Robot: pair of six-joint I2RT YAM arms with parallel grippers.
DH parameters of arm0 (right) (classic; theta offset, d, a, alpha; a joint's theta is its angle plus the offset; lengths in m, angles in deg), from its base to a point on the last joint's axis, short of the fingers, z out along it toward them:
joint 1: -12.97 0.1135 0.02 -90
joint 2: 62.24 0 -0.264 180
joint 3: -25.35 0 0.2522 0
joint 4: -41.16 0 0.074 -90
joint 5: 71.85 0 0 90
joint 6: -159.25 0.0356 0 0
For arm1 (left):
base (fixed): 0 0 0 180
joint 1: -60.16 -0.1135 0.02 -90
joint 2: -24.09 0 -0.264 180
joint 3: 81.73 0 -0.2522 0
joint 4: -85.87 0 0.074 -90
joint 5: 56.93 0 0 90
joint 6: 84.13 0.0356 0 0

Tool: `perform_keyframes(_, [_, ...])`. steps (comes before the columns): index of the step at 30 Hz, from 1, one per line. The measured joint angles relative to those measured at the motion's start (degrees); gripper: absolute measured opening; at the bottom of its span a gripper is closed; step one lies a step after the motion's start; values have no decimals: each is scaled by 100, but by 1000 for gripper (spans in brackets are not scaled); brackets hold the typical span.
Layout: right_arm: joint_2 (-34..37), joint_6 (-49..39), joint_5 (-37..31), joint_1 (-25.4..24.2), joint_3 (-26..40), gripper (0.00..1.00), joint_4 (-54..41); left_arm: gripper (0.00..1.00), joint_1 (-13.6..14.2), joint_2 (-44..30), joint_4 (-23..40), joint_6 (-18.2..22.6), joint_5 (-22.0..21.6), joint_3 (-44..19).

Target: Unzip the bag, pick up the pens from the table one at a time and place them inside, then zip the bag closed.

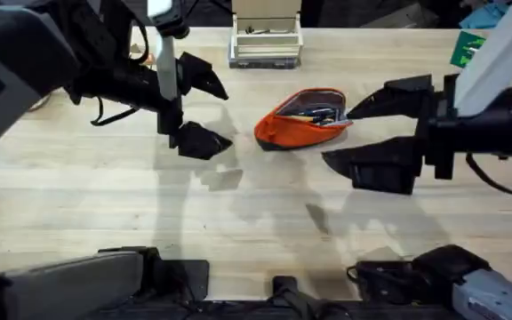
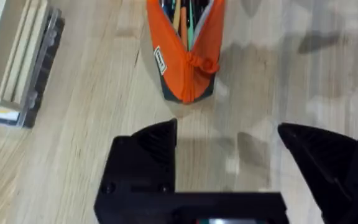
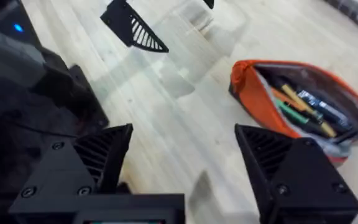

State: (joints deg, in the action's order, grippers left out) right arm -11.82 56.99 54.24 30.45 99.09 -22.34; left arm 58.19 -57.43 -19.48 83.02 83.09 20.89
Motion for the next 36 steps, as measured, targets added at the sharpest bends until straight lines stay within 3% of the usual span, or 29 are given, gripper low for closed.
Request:
perform_keyframes(6, [13, 1151, -49, 0, 0, 998, 7, 993, -6, -298, -4, 158, 177, 0])
perform_keyframes(11, [12, 2296, -462, 0, 0, 998, 9, 993, -6, -403, -3, 185, 185, 0])
perform_keyframes(16, [13, 2829, -817, 257, 0, 998, 37, 993, -6, -403, -2, 200, 179, 0])
perform_keyframes(21, [22, 3081, -1438, 1044, 0, 998, 42, 993, -6, -403, -3, 198, 177, 0])
perform_keyframes(31, [39, 4071, -3810, 3129, -7, 998, 443, 993, -6, -403, -3, 200, 176, 0])
perform_keyframes(36, [380, 4318, -4516, 3862, -7, 998, 839, 993, -6, -403, -2, 200, 172, 0])
